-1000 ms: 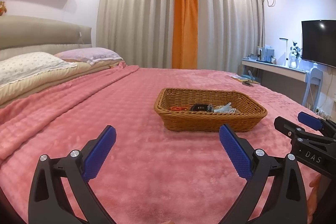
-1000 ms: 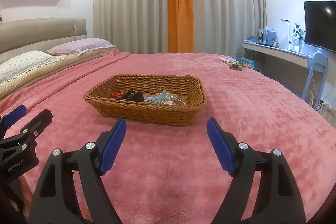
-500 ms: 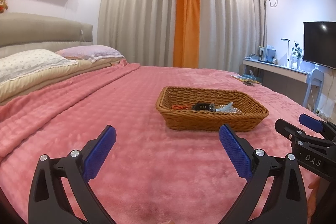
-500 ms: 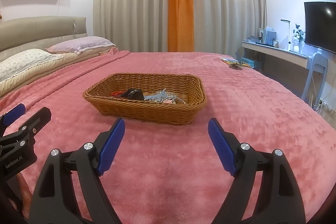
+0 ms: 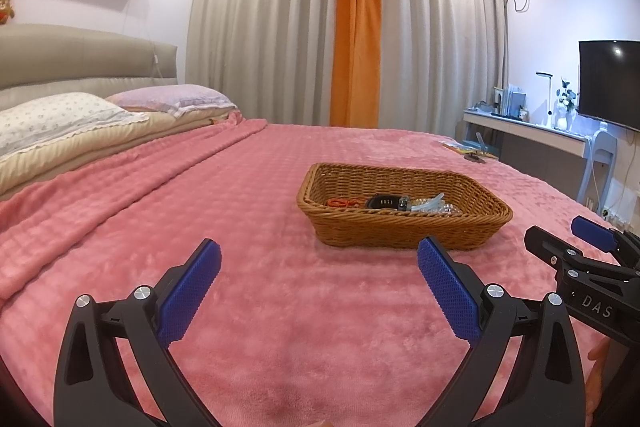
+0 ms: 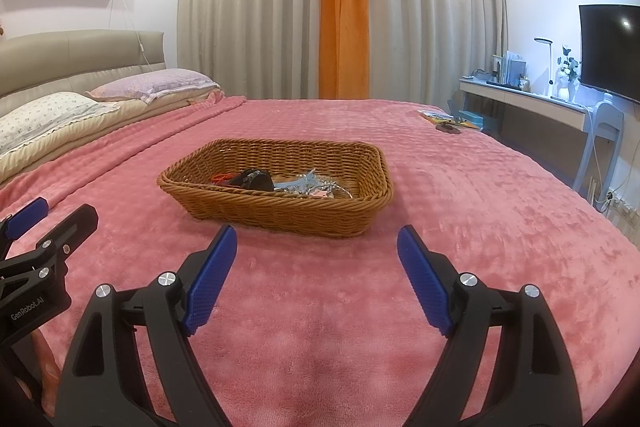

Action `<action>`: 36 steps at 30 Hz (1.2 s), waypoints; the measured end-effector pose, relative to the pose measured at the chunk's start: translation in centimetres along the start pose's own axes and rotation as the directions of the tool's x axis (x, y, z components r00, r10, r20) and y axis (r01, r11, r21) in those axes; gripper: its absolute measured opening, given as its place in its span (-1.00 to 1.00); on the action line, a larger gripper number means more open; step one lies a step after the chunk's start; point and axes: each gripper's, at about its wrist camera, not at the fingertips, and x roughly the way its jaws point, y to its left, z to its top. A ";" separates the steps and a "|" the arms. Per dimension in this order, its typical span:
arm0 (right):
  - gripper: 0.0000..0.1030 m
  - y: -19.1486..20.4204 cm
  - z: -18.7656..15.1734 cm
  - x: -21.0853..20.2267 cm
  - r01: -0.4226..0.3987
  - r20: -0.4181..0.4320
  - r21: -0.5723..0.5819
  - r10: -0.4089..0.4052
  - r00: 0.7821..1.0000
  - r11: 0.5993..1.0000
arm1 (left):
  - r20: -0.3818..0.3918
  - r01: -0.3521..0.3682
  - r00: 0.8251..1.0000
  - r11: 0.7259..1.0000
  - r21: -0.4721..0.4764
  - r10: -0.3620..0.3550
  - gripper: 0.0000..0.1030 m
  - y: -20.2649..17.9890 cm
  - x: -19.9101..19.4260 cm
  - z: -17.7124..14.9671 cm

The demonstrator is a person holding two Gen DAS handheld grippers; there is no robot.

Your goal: Organize jewelry

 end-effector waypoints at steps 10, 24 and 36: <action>0.52 -0.2 -0.1 -0.1 0.005 0.001 0.008 -0.005 1.000 1.000 | -0.005 -0.005 1.000 1.000 0.001 0.005 0.85 0.1 0.1 -0.1; 0.54 0.0 -0.1 0.0 0.005 -0.002 -0.005 -0.005 1.000 1.000 | -0.026 -0.006 1.000 1.000 0.017 0.007 0.85 0.0 0.1 -0.3; 0.58 0.0 -0.1 0.0 0.006 -0.003 -0.005 -0.006 1.000 1.000 | -0.027 -0.005 1.000 1.000 0.017 0.006 0.85 0.0 0.2 -0.2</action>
